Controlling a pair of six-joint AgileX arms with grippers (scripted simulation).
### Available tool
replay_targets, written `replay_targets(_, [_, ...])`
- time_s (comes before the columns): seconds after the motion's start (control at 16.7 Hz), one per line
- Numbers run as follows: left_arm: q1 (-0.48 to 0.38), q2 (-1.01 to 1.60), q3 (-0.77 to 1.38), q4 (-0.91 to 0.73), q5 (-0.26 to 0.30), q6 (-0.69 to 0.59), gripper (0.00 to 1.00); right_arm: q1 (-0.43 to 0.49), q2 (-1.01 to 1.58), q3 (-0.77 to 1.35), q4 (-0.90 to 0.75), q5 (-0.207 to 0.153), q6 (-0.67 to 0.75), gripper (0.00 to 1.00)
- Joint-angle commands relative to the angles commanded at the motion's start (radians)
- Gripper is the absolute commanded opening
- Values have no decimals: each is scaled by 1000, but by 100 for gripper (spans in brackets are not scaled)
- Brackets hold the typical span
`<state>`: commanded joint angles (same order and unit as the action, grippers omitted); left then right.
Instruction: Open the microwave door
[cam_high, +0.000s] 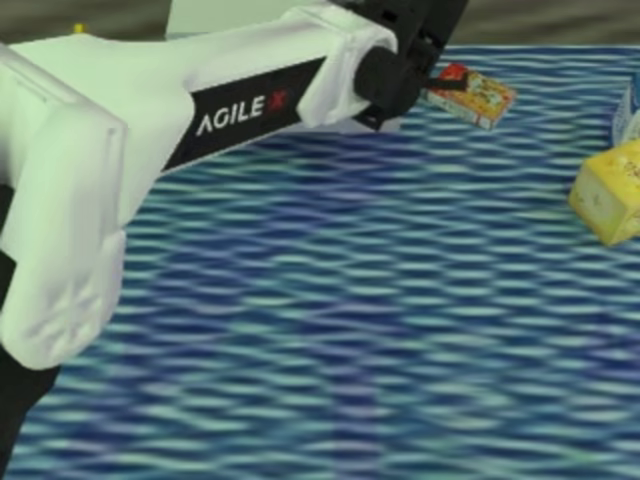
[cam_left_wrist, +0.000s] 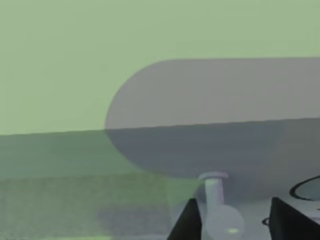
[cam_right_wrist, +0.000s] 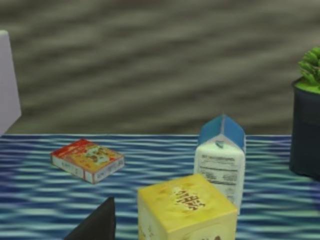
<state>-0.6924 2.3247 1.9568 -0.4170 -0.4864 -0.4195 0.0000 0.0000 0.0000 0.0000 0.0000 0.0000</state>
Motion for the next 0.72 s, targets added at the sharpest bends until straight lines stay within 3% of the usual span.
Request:
replay_targets(0.42, [49,107,370,-541,139,-111,0,0,0,0,0,0,0,100])
replay_targets(0.72, [67,138,478,-683,187,-144,0,0,0,0,0,0,0,100])
